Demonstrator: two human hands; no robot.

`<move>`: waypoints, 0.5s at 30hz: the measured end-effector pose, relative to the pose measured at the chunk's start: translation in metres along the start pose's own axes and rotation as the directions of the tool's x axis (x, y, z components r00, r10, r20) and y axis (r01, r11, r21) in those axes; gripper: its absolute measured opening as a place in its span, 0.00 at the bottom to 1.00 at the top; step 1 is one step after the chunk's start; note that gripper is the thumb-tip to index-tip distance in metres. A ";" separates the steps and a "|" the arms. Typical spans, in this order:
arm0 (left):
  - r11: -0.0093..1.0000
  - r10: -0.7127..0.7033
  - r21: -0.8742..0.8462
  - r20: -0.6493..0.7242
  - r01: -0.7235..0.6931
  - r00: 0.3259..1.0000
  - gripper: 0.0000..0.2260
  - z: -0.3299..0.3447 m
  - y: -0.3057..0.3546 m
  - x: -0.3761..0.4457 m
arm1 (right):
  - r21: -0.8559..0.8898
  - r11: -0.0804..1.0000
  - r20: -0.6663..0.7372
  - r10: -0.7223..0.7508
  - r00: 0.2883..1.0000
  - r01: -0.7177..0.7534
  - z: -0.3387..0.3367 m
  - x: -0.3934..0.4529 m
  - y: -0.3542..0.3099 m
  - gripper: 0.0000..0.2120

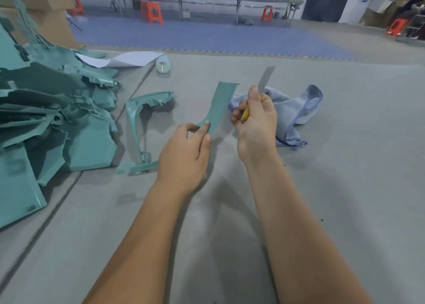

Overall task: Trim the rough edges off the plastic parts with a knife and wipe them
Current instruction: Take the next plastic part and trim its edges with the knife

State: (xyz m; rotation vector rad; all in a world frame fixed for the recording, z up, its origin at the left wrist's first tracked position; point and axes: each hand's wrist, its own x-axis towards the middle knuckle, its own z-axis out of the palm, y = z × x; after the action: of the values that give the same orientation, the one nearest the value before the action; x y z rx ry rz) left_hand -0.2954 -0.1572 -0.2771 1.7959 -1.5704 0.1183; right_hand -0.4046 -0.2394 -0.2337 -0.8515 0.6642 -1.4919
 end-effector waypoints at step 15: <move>0.996 0.024 0.086 0.021 -0.025 0.999 0.18 0.009 0.000 -0.001 | -0.045 0.994 0.075 0.099 0.992 -0.096 -0.016 -0.001 0.012 0.12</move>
State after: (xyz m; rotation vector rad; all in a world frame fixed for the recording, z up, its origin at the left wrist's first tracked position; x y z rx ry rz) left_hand -0.2989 -0.1619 -0.2839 1.8497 -1.6240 0.1831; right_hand -0.4110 -0.2413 -0.2532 -0.8913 0.6713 -1.3550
